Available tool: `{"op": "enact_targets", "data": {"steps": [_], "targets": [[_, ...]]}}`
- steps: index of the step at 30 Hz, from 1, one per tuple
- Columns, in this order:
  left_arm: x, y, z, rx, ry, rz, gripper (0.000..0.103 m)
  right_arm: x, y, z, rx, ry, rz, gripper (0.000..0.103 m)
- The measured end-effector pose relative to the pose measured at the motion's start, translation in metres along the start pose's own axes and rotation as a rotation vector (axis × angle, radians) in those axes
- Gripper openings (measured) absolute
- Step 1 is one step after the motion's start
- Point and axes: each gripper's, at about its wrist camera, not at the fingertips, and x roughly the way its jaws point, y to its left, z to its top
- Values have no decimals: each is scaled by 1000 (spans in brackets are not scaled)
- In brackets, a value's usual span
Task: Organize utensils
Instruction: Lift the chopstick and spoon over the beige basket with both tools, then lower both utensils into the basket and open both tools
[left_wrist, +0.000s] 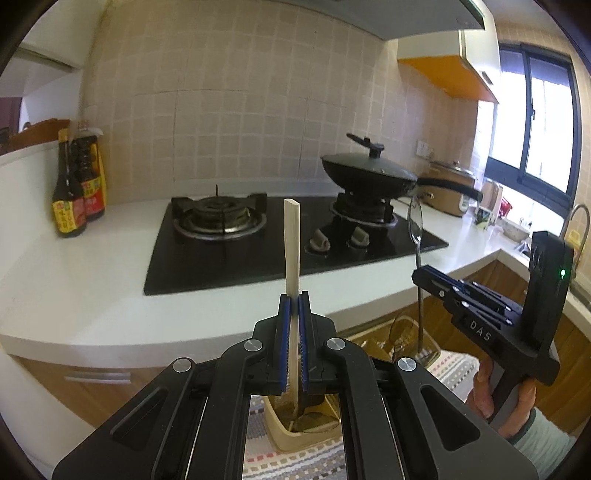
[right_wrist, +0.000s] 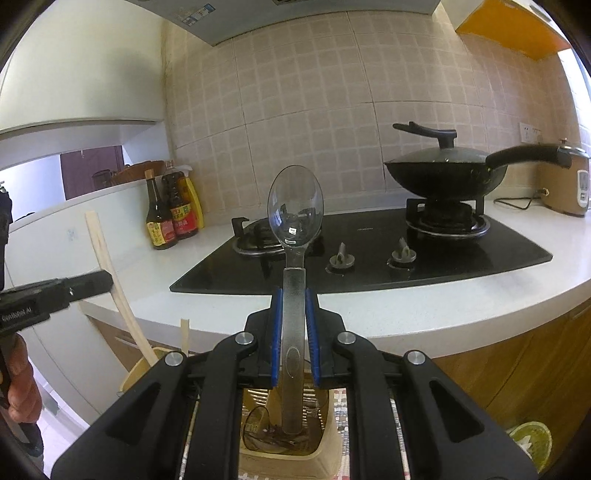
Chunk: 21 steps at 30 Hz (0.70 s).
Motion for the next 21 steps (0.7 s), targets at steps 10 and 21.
{"op": "enact_targets", "data": {"steps": [10,21], "targets": [[5,-1,-17,-4,61,-60,5,-12,-5,-11,22,23,22,13],[-14,-9,-32,-13,93,-92,30,-44,1,-13,19,89,81,14]]}}
